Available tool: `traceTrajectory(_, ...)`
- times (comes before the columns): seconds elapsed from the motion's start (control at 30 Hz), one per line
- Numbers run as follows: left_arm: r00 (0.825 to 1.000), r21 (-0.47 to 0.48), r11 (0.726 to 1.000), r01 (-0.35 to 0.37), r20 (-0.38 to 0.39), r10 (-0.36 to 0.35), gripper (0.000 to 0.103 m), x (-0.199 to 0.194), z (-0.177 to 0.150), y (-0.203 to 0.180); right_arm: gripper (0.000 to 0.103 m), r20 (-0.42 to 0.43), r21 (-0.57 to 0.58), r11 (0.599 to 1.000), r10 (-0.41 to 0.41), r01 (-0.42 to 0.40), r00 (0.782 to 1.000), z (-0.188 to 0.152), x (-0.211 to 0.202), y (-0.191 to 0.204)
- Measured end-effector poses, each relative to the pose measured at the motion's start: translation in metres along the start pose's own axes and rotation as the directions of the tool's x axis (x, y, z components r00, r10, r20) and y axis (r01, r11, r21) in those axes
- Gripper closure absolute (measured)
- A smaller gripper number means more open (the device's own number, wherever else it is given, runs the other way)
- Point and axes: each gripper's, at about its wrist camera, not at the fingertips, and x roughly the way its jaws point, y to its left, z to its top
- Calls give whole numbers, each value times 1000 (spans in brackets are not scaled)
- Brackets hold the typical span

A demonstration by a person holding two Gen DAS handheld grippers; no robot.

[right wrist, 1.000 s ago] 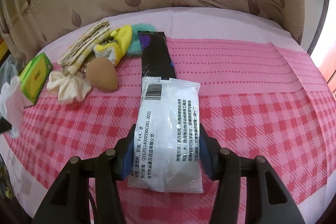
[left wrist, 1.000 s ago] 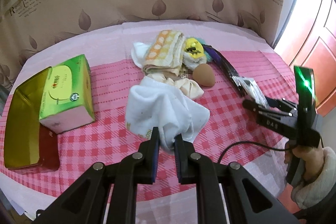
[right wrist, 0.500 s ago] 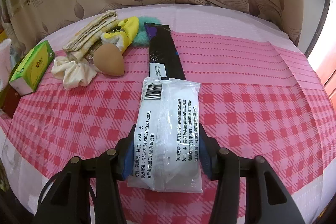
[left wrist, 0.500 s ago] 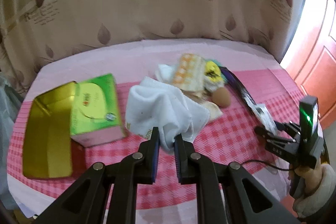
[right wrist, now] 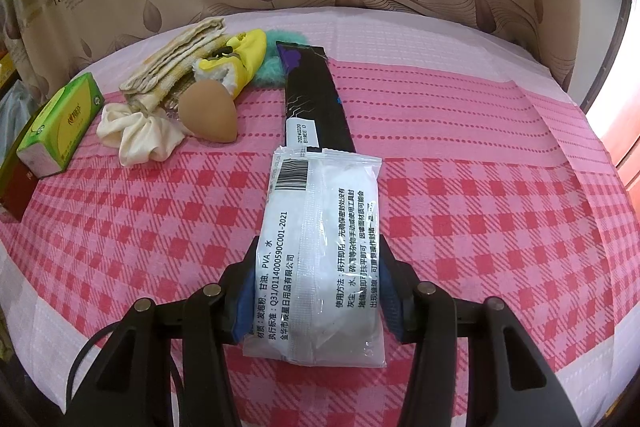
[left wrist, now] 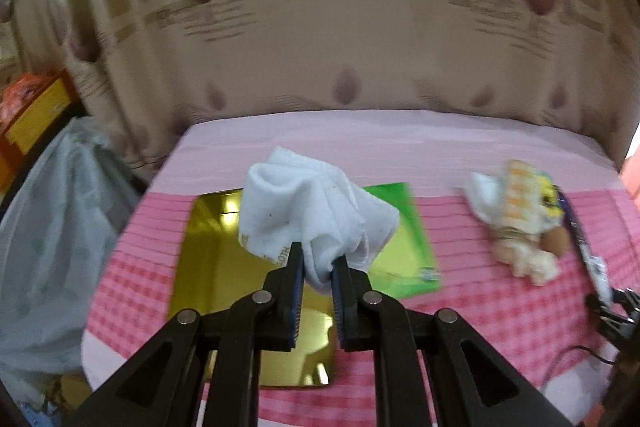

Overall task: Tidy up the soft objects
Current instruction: 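Carry the white sock with the left tool and drop it into the gold tin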

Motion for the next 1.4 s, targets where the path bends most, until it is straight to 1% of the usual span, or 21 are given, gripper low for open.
traceTrajectory(0.03,999,-13,999,-31,-10,31,90,6,1,13,55,-1,0,1000,0,0,1000,0,0,0)
traceTrajectory(0.1,999,-18,999,-42,-27,41,90,15,0,28,55,-1,0,1000,-1,1,1000,0,1,0)
traceTrajectory(0.17,996,-24,997,-73,-54,71,90,26,-2,43,55,-1,0,1000,-1,1,1000,0,1,0)
traceTrajectory(0.2,995,-17,998,-65,-76,64,90,35,-4,51,55,-1,0,1000,-1,1,1000,0,1,0)
traceTrajectory(0.27,992,-19,997,-81,-95,79,90,45,-7,59,55,-1,1,1000,-1,1,1000,0,1,1)
traceTrajectory(0.33,989,-11,997,-75,-129,73,90,59,-13,69,55,-1,-2,1000,-2,2,1000,0,1,1)
traceTrajectory(0.37,987,-14,997,-81,-140,78,90,63,-16,70,55,-2,-1,1000,-2,2,1000,0,1,0)
traceTrajectory(0.43,983,-14,998,-68,-173,65,90,77,-22,75,55,-2,1,1000,-6,6,1000,0,1,0)
traceTrajectory(0.5,978,-12,996,-90,-191,86,90,87,-28,78,55,-3,3,1000,-7,7,1000,0,1,0)
traceTrajectory(0.6,973,-33,996,-79,-220,70,90,100,-35,84,55,-3,4,1000,-10,10,1000,0,1,0)
traceTrajectory(0.73,969,-36,996,-87,-233,77,90,109,-43,86,55,-5,8,1000,-19,19,1000,0,1,2)
traceTrajectory(0.8,969,-41,996,-77,-240,65,89,112,-45,86,55,-4,10,1000,-19,19,1000,0,1,1)
traceTrajectory(0.83,967,-35,996,-79,-247,68,87,114,-47,85,55,-4,11,1000,-21,21,1000,-1,0,2)
traceTrajectory(0.9,966,-26,996,-83,-249,74,87,116,-49,84,55,-4,14,1000,-24,24,1000,-1,0,2)
traceTrajectory(1.07,961,-40,996,-84,-269,71,87,122,-53,87,55,-3,14,1000,-25,25,1000,-2,0,3)
traceTrajectory(1.1,960,-41,996,-85,-272,71,86,123,-54,87,55,-3,13,1000,-26,26,1000,-2,0,3)
traceTrajectory(1.2,956,-53,994,-93,-283,75,75,122,-55,90,56,0,15,1000,-27,27,1000,-2,-2,3)
traceTrajectory(1.3,958,-66,993,-96,-276,74,73,117,-56,92,56,6,22,999,-29,29,1000,-2,-6,3)
traceTrajectory(1.33,961,-63,993,-102,-265,82,70,113,-55,91,56,9,24,999,-30,29,1000,-2,-8,3)
traceTrajectory(1.4,965,-66,992,-105,-249,86,70,106,-54,89,56,16,27,999,-30,30,999,-2,-11,4)
